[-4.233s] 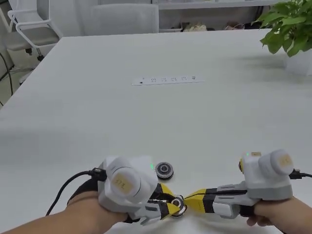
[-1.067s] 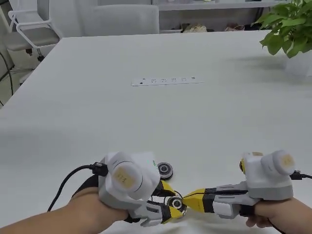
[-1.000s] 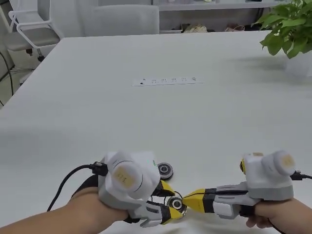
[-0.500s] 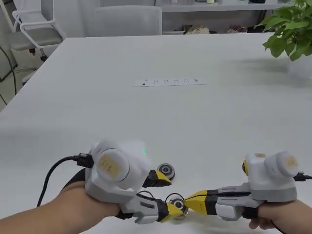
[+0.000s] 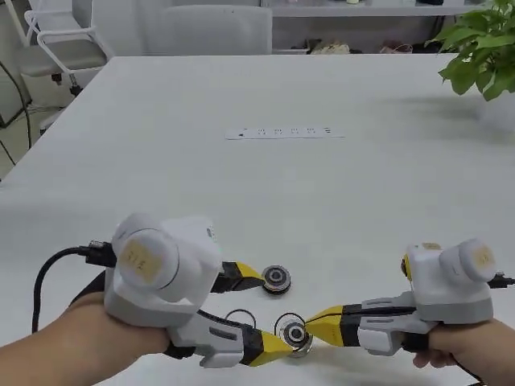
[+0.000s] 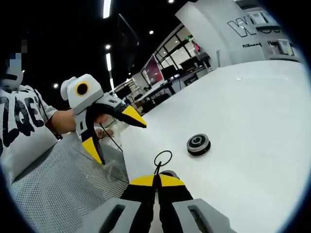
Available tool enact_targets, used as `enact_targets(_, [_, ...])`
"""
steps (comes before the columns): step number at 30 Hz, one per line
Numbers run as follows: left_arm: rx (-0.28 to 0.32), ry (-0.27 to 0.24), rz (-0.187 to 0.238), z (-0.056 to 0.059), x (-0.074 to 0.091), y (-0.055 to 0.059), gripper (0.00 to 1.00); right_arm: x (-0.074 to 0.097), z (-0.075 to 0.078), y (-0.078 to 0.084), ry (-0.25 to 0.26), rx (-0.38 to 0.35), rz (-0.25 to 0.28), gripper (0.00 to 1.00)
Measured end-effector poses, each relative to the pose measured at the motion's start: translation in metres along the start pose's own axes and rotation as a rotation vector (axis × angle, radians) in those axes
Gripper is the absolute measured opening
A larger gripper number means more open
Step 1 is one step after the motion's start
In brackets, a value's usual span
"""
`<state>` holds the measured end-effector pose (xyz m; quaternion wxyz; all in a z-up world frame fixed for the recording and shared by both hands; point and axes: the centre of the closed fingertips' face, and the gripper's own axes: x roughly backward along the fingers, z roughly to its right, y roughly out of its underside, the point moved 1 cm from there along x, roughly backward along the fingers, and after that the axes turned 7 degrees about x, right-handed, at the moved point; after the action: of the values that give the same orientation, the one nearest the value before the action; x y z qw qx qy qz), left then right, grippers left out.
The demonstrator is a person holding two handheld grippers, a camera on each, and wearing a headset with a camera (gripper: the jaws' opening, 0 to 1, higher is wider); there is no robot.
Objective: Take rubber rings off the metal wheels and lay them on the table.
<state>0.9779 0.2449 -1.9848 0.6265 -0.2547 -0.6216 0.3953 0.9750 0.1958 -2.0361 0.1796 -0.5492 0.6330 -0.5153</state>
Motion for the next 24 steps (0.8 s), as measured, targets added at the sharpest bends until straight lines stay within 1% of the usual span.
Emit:
enact_targets(3, [0.005, -0.008, 0.009, -0.002, 0.008, -0.001, 0.5, 0.0, 0.001, -0.003, -0.001, 0.006, -0.002, 0.0])
enact_targets(10, [0.002, -0.046, 0.03, -0.009, 0.027, 0.0, 0.56, -0.001, 0.0, -0.008, -0.007, 0.017, -0.008, 0.0])
enact_targets(12, [0.011, -0.062, 0.035, -0.012, 0.034, 0.002, 0.56, -0.002, 0.0, -0.011, -0.012, 0.023, -0.011, 0.0])
enact_targets(19, [0.021, -0.1, 0.039, -0.017, 0.048, 0.01, 0.58, -0.006, -0.001, -0.018, -0.026, 0.043, -0.023, 0.0])
enact_targets(24, [0.036, -0.119, 0.049, -0.019, 0.056, 0.013, 0.59, -0.01, -0.003, -0.021, -0.039, 0.057, -0.035, 0.0])
